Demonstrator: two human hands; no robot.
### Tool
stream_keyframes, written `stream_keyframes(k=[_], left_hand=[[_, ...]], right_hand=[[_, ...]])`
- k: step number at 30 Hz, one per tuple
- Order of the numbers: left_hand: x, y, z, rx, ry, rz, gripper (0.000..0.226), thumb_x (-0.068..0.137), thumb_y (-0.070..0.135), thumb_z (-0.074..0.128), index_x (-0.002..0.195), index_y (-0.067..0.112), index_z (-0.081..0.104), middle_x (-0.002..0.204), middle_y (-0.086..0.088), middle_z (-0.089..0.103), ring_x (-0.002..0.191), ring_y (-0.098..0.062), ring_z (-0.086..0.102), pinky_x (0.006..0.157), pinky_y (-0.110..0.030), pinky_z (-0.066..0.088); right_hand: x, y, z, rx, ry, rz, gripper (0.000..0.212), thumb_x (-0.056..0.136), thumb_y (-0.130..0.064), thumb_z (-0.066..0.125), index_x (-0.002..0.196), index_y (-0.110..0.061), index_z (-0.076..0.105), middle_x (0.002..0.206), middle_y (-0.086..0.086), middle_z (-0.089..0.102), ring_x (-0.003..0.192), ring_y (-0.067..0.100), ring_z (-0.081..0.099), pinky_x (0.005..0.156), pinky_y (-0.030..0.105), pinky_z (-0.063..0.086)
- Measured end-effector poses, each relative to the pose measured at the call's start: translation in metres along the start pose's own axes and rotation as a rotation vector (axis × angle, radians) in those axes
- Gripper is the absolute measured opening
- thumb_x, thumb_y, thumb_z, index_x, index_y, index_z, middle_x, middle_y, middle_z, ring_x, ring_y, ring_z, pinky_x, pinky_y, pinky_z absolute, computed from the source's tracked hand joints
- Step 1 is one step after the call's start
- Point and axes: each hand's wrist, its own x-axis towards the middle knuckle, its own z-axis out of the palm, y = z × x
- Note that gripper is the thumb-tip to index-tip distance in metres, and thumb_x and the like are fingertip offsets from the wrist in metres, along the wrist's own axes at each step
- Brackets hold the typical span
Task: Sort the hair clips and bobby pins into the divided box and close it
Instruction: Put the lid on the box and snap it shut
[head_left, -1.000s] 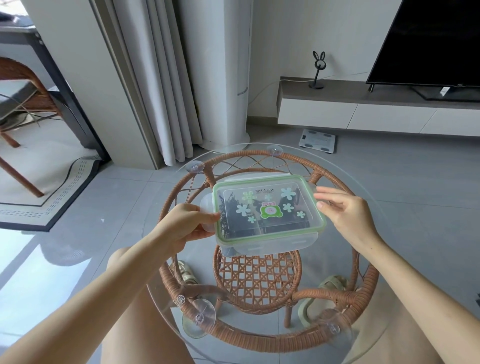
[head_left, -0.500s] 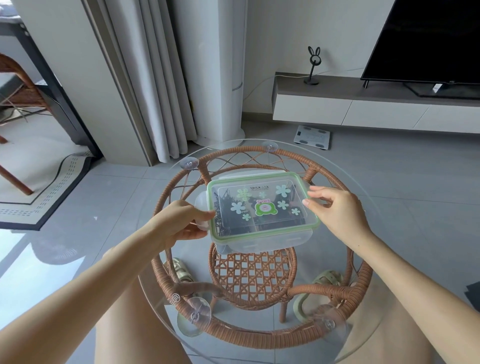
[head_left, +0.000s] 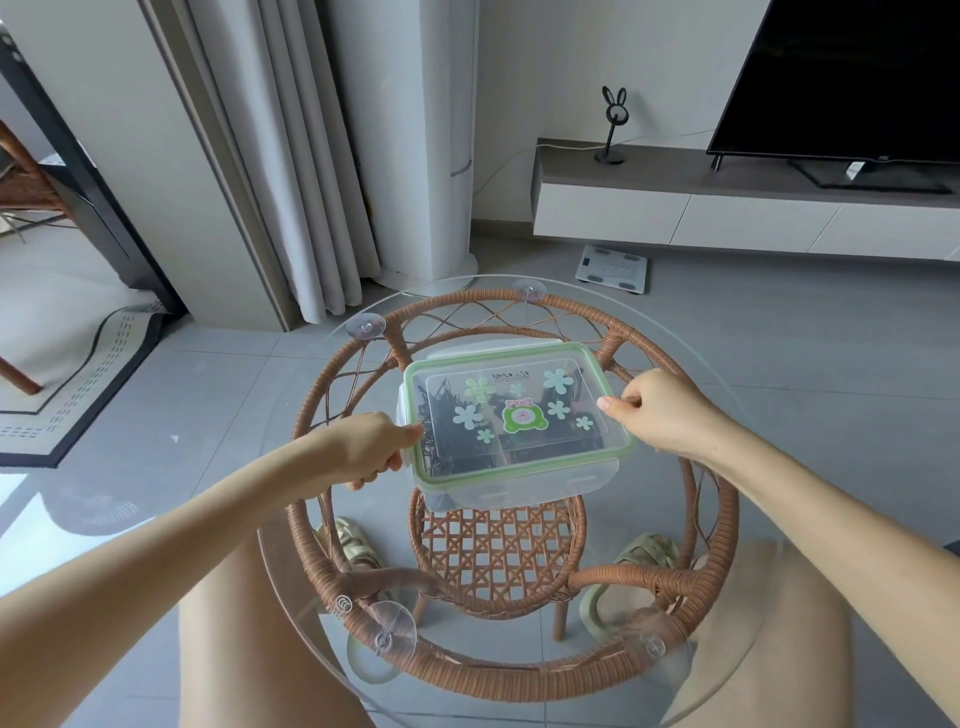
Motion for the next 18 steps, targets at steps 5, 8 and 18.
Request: stream_keyframes(k=[5,8,18], left_hand=[[-0.001,0.006,0.008,0.270,0.134,0.085,0.055,0.099,0.034,0.014,0.079,0.006,0.057,0.095,-0.017,0.064,0.072,-0.020,0.050,0.074,-0.028,0.037],[0.005,0.005,0.013,0.338,0.202,0.113,0.066,0.098,0.041,0.006,0.054,0.008,0.043,0.063,-0.009,0.051,0.055,-0.016,0.045,0.071,-0.028,0.039],[0.014,-0.001,0.019,0.214,0.248,0.183,0.059,0.098,0.040,0.011,0.047,0.013,0.025,0.048,-0.003,0.027,0.045,-0.016,0.029,0.050,-0.027,0.029]], right_hand=[[0.010,0.004,-0.014,0.267,-0.218,0.042,0.047,0.089,-0.032,0.055,0.048,-0.011,0.045,0.049,0.000,0.051,0.042,0.013,0.053,0.060,0.026,0.047],[0.017,0.007,-0.018,0.382,-0.353,0.050,0.035,0.089,-0.027,0.057,0.067,-0.001,0.064,0.074,0.015,0.068,0.058,0.016,0.059,0.054,0.023,0.050],[0.038,0.018,-0.025,0.523,-0.600,0.038,0.022,0.088,-0.020,0.059,0.073,-0.003,0.061,0.079,0.015,0.063,0.058,0.014,0.057,0.049,0.020,0.046]])
